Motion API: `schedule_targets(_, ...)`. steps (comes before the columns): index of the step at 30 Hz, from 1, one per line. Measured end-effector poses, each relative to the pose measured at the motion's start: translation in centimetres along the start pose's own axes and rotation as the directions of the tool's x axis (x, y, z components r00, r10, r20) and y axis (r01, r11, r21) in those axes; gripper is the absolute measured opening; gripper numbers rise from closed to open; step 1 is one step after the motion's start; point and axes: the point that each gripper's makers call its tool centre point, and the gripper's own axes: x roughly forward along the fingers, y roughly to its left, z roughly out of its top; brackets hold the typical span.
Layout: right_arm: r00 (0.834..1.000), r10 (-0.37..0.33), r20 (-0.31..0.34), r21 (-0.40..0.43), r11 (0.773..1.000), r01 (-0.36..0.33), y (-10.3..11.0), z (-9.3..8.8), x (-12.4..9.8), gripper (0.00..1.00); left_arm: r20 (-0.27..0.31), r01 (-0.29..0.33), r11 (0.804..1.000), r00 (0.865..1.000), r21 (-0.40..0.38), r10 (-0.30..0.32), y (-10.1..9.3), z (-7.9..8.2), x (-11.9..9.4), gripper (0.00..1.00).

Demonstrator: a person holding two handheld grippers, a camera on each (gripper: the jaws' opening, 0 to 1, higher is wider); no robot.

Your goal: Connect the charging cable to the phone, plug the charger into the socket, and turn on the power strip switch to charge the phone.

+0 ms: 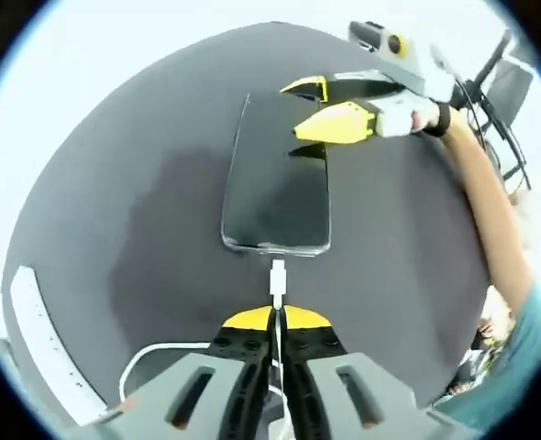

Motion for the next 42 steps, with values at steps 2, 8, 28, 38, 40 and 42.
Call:
schedule_targets(2, 1.000, 0.000, 0.000, 0.000, 1.000, 0.000, 0.1, 0.0, 0.0, 0.48, 0.008, 0.018, 1.000, 1.000, -0.006, -0.018, -0.1, 0.0, -0.1, 0.00)
schedule_targets(8, 1.000, 0.000, 0.000, 0.000, 1.000, 0.000, -0.1, 0.0, 0.1, 0.48, -0.001, 0.033, 0.999, 0.999, -0.014, -0.033, -0.9, -0.6, 0.0, 0.00)
schedule_targets(28, 1.000, 0.002, -0.002, -0.001, 1.000, -0.002, -0.2, 0.1, 0.2, 0.48, 0.013, 0.143, 0.990, 0.990, -0.017, -0.142, -2.0, -1.7, 0.1, 0.00)
schedule_targets(38, 1.000, 0.001, -0.001, -0.002, 1.000, -0.001, -0.1, 0.0, 0.2, 0.47, 0.004, 0.142, 0.990, 0.990, 0.022, -0.142, -2.2, -1.0, 0.1, 0.00)
schedule_targets(40, 1.000, 0.001, -0.002, -0.003, 1.000, -0.001, 0.1, 0.0, 0.2, 0.48, -0.006, 0.127, 0.991, 0.992, 0.048, -0.127, -2.1, -1.0, 0.4, 0.00)
schedule_targets(42, 1.000, 0.003, -0.001, -0.001, 1.000, -0.003, 0.1, 0.0, 0.2, 0.48, -0.009, 0.124, 0.990, 0.992, 0.063, -0.124, -1.8, -0.8, 0.3, 0.00)
